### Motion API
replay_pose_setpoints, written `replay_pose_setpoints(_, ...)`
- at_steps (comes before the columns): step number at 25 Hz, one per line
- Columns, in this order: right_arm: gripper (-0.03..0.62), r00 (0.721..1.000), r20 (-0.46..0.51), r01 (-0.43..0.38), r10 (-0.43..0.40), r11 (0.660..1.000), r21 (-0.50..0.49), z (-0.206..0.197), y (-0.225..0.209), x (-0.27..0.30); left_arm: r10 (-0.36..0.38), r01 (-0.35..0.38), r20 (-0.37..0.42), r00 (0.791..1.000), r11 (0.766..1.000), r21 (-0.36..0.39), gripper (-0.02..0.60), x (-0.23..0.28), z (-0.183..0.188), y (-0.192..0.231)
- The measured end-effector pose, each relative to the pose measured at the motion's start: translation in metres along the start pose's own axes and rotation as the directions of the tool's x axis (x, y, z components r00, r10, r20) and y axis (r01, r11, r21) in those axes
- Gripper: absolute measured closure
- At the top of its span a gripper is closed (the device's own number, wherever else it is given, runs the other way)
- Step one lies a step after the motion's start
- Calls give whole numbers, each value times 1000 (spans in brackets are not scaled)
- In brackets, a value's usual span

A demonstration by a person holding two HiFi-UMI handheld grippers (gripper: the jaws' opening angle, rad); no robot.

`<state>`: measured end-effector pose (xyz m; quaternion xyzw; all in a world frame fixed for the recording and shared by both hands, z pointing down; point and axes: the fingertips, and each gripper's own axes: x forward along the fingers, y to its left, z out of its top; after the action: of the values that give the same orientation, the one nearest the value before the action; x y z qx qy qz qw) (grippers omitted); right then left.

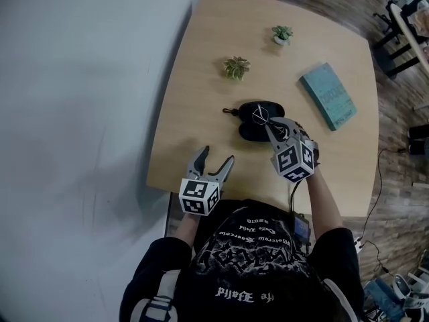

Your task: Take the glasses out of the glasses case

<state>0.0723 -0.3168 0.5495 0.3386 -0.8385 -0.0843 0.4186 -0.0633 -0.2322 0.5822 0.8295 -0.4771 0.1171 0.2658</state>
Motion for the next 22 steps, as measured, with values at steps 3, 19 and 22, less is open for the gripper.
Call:
replay_pose_setpoints(3, 549, 998, 40, 38, -42, 996, 81, 5, -7, -16, -16, 16, 5, 1000, 1000, 12, 241, -4, 2, -9)
replay_pose_setpoints(19, 549, 939, 186, 168, -290, 856, 489, 10, -12, -101, -106, 102, 106, 989, 994, 47, 241, -21, 44, -49)
replay_pose_setpoints(22, 549, 928, 188, 179, -321, 830, 529, 7, -6, -111, -110, 102, 114, 987, 992, 73, 241, -24, 48, -51)
